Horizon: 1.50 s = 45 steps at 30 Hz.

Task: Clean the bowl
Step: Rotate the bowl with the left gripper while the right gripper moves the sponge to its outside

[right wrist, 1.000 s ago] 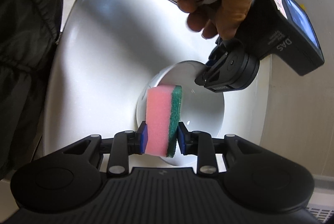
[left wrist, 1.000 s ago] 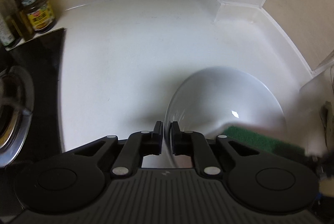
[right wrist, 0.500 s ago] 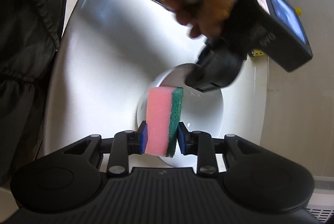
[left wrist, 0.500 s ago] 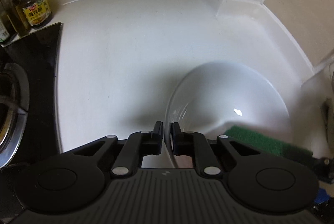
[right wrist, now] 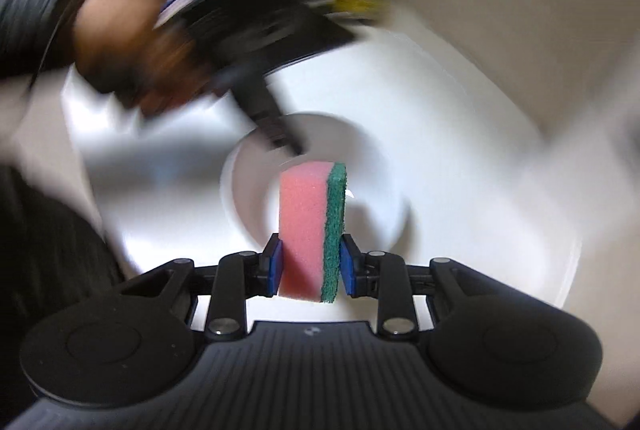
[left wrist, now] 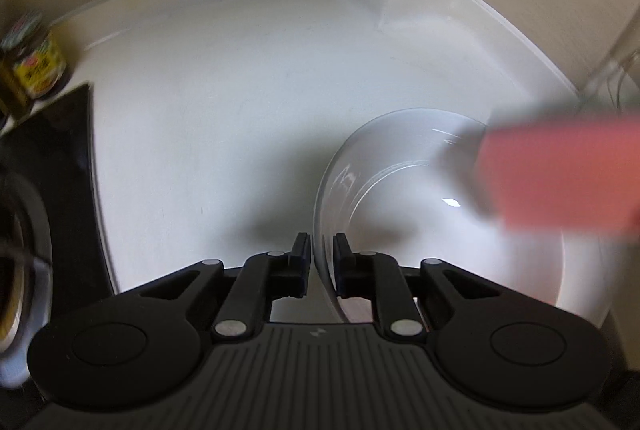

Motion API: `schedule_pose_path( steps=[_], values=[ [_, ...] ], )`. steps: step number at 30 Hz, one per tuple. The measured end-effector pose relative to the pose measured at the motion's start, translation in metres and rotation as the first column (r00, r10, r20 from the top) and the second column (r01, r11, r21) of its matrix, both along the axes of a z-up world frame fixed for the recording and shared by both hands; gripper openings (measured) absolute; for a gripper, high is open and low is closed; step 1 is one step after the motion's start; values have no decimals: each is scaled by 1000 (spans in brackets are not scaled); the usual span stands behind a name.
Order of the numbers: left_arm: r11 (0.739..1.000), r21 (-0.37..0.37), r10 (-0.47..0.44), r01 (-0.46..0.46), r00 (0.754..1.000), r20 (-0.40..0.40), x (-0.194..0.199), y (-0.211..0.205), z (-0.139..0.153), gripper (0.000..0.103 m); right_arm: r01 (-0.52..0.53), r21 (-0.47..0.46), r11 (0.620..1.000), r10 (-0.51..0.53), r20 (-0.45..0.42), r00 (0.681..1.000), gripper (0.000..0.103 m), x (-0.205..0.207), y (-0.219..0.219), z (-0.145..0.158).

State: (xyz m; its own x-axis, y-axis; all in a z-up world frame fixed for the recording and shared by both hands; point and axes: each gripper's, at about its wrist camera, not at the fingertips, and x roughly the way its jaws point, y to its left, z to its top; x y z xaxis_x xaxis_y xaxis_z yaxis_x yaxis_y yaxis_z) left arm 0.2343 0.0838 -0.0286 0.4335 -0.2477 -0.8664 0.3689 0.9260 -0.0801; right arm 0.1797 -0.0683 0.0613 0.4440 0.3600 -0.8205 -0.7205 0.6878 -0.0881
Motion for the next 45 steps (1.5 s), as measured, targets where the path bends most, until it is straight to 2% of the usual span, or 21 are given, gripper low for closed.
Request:
schedule_pose_path(
  steps=[2,5,8,12,16,18,20,22,25,27,28,31,34,39,41,42,43,45],
  values=[
    [999,10,-39,39,999,7,4,-2,-1,12,171,120,978,-165,-52,985,25,6,-32,10],
    [995,21,-93,93,995,19,11,-4,-1,12,363,236,901,-336,-145,930,25,11,-70,16],
    [989,33,-144,143,989,34,16,-8,-1,12,468,197,862,-429,-211,878,25,3,-93,14],
    [973,47,-230,227,972,58,20,-17,-2,12,522,164,837,-449,-342,826,25,-16,-108,7],
    [958,48,-284,281,956,73,22,-21,-3,12,612,147,777,-464,-523,715,25,2,-107,-25],
    [958,47,-285,282,955,80,22,-22,-3,12,634,129,762,-485,-535,691,26,14,-104,-37],
    [965,42,-261,258,961,87,22,-22,-4,13,678,127,724,-520,-546,658,27,25,-98,-38],
    [975,35,-220,218,971,98,20,-22,-5,13,710,116,694,-557,-538,633,28,33,-95,-40],
    [988,18,-156,155,982,104,16,-22,-5,13,734,97,672,-585,-538,606,31,38,-87,-42],
    [990,18,-143,142,984,104,16,-23,-5,14,735,78,673,-592,-539,599,32,38,-82,-45],
    [989,20,-149,148,984,101,17,-23,-4,14,728,76,681,-590,-533,607,32,37,-80,-44],
    [982,45,-185,182,978,93,20,-26,-4,14,694,92,714,-572,-495,654,31,39,-70,-51],
    [966,99,-250,240,962,105,22,-34,-4,16,671,108,734,-555,-474,684,30,45,-74,-52],
    [948,97,-312,302,944,106,33,-38,-5,16,622,118,774,-534,-407,741,29,70,-71,-50],
    [965,44,-262,260,963,60,44,-35,-3,16,622,133,771,-533,-399,746,29,76,-74,-50],
    [980,16,-200,200,980,20,48,-30,-2,16,631,144,763,-537,-402,742,29,77,-78,-49],
    [990,-9,-138,137,990,-21,52,-25,-1,23,644,158,749,-544,-408,733,29,77,-82,-50],
    [998,-54,7,-12,995,-97,49,-15,-1,25,673,185,716,-559,-425,712,29,71,-89,-51]
  ],
)
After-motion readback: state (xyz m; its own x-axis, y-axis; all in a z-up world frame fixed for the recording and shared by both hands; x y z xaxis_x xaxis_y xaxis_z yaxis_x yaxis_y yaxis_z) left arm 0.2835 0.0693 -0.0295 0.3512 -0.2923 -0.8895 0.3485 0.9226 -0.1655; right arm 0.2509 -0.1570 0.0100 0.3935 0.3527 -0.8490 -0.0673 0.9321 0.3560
